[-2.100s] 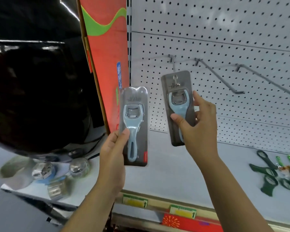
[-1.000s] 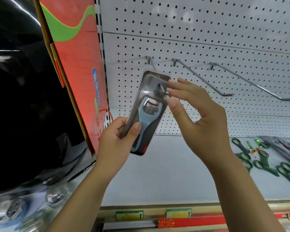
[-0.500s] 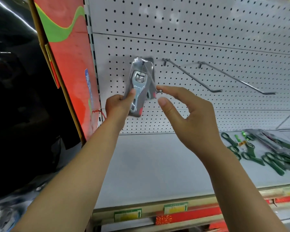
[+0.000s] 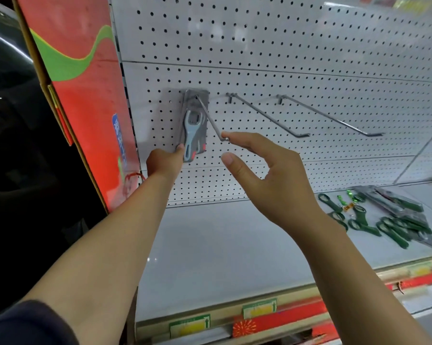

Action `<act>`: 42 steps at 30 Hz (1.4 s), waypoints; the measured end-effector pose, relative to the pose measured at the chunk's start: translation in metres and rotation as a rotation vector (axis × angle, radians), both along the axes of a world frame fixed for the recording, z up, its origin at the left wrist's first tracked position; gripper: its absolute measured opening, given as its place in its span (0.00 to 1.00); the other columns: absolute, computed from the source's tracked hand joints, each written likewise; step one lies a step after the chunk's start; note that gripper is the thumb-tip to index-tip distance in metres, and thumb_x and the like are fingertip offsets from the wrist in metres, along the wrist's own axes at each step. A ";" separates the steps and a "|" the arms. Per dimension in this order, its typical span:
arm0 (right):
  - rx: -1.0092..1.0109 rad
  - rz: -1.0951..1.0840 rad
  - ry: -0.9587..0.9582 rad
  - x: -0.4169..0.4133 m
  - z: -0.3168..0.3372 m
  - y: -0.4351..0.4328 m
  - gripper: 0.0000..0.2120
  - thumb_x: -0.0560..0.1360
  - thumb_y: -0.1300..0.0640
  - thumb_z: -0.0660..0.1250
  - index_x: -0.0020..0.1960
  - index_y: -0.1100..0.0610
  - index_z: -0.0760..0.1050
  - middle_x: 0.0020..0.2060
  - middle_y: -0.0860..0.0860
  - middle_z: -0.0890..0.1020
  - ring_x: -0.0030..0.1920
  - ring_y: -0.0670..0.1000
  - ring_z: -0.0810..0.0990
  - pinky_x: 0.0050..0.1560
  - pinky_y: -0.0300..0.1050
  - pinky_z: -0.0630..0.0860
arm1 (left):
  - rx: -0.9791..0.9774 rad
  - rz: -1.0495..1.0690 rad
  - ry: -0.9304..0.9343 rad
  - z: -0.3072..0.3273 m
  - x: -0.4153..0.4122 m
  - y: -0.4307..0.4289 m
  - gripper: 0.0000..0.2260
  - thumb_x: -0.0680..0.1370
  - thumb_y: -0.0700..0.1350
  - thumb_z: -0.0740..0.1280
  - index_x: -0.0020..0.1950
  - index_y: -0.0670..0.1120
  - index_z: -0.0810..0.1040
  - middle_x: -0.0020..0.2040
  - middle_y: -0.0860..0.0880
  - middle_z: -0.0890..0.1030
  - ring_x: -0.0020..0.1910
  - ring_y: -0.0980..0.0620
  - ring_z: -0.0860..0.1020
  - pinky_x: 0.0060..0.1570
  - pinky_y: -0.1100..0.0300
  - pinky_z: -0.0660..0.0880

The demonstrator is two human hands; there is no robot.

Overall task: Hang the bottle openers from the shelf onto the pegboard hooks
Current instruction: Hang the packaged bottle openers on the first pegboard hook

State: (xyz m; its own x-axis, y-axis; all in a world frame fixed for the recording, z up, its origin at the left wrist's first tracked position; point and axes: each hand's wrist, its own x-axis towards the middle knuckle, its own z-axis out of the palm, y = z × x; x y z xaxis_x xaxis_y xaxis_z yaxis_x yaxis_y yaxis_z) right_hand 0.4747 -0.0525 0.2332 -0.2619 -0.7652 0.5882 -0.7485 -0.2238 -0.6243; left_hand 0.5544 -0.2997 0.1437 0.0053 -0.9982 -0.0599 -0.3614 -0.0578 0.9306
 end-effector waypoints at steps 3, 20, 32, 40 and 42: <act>-0.009 -0.001 0.012 -0.002 -0.001 0.001 0.15 0.79 0.48 0.69 0.65 0.47 0.79 0.57 0.38 0.83 0.61 0.31 0.76 0.62 0.24 0.66 | -0.049 -0.020 -0.212 -0.008 0.011 0.001 0.22 0.77 0.56 0.68 0.55 0.36 0.77 0.52 0.38 0.83 0.51 0.37 0.81 0.42 0.54 0.72; 0.372 -0.296 0.012 -0.171 -0.120 0.110 0.27 0.78 0.42 0.66 0.75 0.47 0.68 0.73 0.42 0.72 0.73 0.45 0.69 0.73 0.48 0.68 | -0.550 -0.546 -0.568 -0.036 -0.017 0.174 0.27 0.78 0.55 0.70 0.75 0.48 0.71 0.76 0.50 0.71 0.76 0.49 0.66 0.76 0.49 0.62; 0.606 -0.480 -0.060 -0.358 -0.168 0.279 0.27 0.78 0.42 0.66 0.75 0.46 0.67 0.74 0.43 0.70 0.76 0.47 0.65 0.73 0.46 0.64 | -0.489 -0.754 -0.469 -0.075 -0.241 0.316 0.28 0.79 0.58 0.67 0.76 0.51 0.68 0.77 0.52 0.68 0.76 0.52 0.63 0.76 0.52 0.60; 0.697 -0.571 -0.102 -0.464 -0.179 0.335 0.26 0.78 0.43 0.67 0.74 0.49 0.68 0.72 0.46 0.72 0.74 0.48 0.68 0.71 0.43 0.64 | -0.463 -0.836 -0.457 -0.095 -0.356 0.368 0.26 0.80 0.55 0.67 0.76 0.48 0.69 0.76 0.50 0.69 0.76 0.50 0.65 0.75 0.49 0.63; 0.709 -0.574 -0.123 -0.486 -0.183 0.333 0.26 0.79 0.43 0.67 0.74 0.48 0.68 0.72 0.46 0.72 0.74 0.48 0.68 0.69 0.41 0.62 | -0.464 -0.844 -0.488 -0.098 -0.375 0.366 0.27 0.79 0.55 0.67 0.76 0.48 0.68 0.76 0.50 0.69 0.76 0.50 0.65 0.75 0.48 0.63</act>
State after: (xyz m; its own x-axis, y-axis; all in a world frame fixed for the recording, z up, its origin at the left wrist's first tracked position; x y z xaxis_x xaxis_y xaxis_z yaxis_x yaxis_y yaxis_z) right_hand -0.0114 0.2808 0.0501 -0.7423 -0.6695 -0.0261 -0.5457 0.6267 -0.5563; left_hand 0.1795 0.0660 0.0454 -0.7745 -0.6151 0.1478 -0.4567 0.7053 0.5422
